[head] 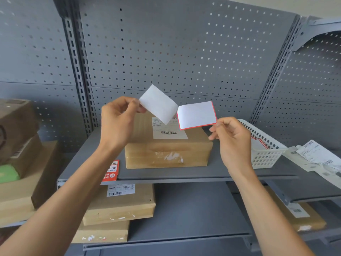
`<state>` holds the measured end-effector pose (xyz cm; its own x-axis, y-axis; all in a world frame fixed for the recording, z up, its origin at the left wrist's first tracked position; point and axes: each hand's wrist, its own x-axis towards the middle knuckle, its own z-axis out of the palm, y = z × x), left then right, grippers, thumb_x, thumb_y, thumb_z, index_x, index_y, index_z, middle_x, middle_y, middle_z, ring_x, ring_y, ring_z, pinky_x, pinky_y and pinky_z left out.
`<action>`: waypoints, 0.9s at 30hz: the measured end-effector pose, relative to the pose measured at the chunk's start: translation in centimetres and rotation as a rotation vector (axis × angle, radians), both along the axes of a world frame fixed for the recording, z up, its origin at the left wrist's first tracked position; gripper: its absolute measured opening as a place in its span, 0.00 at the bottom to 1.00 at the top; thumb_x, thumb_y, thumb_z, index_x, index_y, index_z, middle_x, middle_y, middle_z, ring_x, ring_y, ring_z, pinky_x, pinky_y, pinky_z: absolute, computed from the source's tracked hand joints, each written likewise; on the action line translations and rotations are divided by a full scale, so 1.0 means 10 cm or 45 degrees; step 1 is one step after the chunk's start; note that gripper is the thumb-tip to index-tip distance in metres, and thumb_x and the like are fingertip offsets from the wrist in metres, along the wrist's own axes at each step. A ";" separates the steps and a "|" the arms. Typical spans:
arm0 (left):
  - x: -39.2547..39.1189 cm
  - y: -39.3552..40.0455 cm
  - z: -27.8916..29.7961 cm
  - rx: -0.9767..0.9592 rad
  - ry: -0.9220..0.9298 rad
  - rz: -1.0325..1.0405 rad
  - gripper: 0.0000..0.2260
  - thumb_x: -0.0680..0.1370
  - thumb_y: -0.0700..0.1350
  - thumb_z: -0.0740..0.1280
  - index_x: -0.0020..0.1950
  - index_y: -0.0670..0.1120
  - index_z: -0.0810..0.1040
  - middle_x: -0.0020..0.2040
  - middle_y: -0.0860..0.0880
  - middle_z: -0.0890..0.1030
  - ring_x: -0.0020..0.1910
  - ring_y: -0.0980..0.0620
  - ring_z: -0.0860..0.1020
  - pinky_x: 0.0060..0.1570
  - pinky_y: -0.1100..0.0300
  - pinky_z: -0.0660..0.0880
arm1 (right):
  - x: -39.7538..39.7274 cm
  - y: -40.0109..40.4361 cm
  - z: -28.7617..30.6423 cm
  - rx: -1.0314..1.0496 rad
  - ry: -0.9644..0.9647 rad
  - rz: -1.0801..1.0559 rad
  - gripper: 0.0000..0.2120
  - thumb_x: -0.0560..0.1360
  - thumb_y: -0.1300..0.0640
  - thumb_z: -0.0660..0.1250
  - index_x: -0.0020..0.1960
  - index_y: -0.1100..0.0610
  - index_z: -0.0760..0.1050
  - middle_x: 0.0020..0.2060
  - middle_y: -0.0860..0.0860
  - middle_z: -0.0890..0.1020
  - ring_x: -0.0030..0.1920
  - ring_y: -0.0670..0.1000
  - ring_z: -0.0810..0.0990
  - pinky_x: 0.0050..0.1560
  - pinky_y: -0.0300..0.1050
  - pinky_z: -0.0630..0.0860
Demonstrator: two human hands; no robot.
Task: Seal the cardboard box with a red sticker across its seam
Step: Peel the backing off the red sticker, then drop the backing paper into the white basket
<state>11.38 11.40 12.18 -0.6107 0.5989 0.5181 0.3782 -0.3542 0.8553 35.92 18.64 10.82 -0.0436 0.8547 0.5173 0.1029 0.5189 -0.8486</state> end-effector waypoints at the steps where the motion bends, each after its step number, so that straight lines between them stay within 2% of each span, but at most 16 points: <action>1: -0.01 0.00 -0.01 0.005 0.000 0.013 0.11 0.81 0.41 0.64 0.43 0.41 0.84 0.39 0.56 0.86 0.39 0.66 0.80 0.44 0.69 0.74 | 0.03 0.01 -0.01 -0.012 0.004 -0.005 0.08 0.79 0.65 0.64 0.43 0.57 0.77 0.38 0.51 0.83 0.33 0.47 0.81 0.46 0.46 0.78; 6: -0.03 0.03 -0.05 0.002 0.014 0.041 0.12 0.81 0.40 0.64 0.40 0.42 0.83 0.40 0.55 0.86 0.39 0.64 0.80 0.43 0.68 0.74 | 0.16 0.10 -0.04 -0.042 -0.001 -0.016 0.06 0.78 0.65 0.63 0.45 0.60 0.77 0.42 0.58 0.85 0.35 0.50 0.81 0.51 0.51 0.79; 10: 0.00 0.06 -0.07 -0.032 0.036 0.023 0.11 0.81 0.40 0.64 0.42 0.38 0.83 0.38 0.57 0.85 0.37 0.66 0.79 0.42 0.70 0.73 | 0.27 0.14 -0.03 -0.017 -0.017 -0.056 0.08 0.78 0.66 0.63 0.43 0.59 0.77 0.38 0.50 0.83 0.33 0.48 0.80 0.45 0.43 0.77; 13: 0.04 0.09 -0.07 -0.059 0.053 -0.014 0.11 0.80 0.39 0.64 0.42 0.37 0.83 0.36 0.57 0.85 0.33 0.67 0.77 0.39 0.72 0.71 | 0.38 0.18 -0.04 -0.028 -0.024 -0.091 0.08 0.78 0.66 0.63 0.43 0.59 0.78 0.35 0.46 0.83 0.32 0.47 0.80 0.44 0.41 0.76; 17: 0.10 0.14 -0.09 -0.128 0.162 -0.095 0.12 0.81 0.39 0.64 0.40 0.38 0.82 0.32 0.58 0.82 0.26 0.65 0.72 0.33 0.69 0.66 | 0.55 0.24 -0.04 -0.033 -0.038 -0.156 0.07 0.78 0.66 0.63 0.43 0.59 0.78 0.37 0.52 0.83 0.32 0.47 0.79 0.46 0.47 0.78; 19: 0.14 0.15 -0.09 -0.185 0.227 -0.159 0.13 0.82 0.39 0.64 0.40 0.37 0.82 0.27 0.61 0.78 0.24 0.66 0.71 0.28 0.74 0.63 | 0.65 0.28 -0.01 -0.021 -0.043 -0.185 0.06 0.78 0.66 0.63 0.44 0.62 0.78 0.39 0.53 0.83 0.32 0.46 0.79 0.44 0.42 0.78; 21: 0.19 0.15 -0.07 -0.241 0.307 -0.217 0.13 0.82 0.38 0.64 0.40 0.37 0.81 0.26 0.62 0.78 0.24 0.66 0.72 0.30 0.75 0.64 | 0.76 0.31 0.03 -0.005 -0.058 -0.221 0.06 0.78 0.66 0.63 0.45 0.64 0.78 0.37 0.51 0.83 0.32 0.46 0.79 0.41 0.36 0.76; 24: 0.22 0.17 -0.07 -0.284 0.408 -0.280 0.14 0.83 0.40 0.64 0.39 0.42 0.81 0.37 0.53 0.84 0.30 0.61 0.75 0.39 0.60 0.68 | 0.94 0.37 0.09 -0.007 -0.087 -0.271 0.06 0.78 0.65 0.63 0.45 0.62 0.78 0.35 0.52 0.82 0.33 0.46 0.80 0.41 0.39 0.76; 25: 0.23 0.18 -0.08 -0.301 0.435 -0.299 0.14 0.84 0.41 0.63 0.39 0.43 0.80 0.39 0.51 0.84 0.32 0.57 0.75 0.39 0.56 0.68 | 0.98 0.39 0.10 -0.003 -0.093 -0.286 0.06 0.78 0.64 0.63 0.45 0.61 0.78 0.36 0.53 0.82 0.32 0.45 0.80 0.41 0.41 0.75; 27: 0.26 0.21 -0.08 -0.328 0.483 -0.334 0.14 0.84 0.43 0.63 0.40 0.44 0.80 0.39 0.52 0.84 0.31 0.47 0.74 0.36 0.53 0.69 | 1.06 0.41 0.13 0.010 -0.103 -0.306 0.07 0.78 0.64 0.63 0.44 0.59 0.78 0.37 0.56 0.83 0.32 0.44 0.80 0.40 0.41 0.73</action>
<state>14.02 13.53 11.35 -0.2217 0.8436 0.4890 0.6049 -0.2744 0.7476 46.50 22.77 12.10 0.1191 0.8415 0.5269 0.2918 0.4776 -0.8287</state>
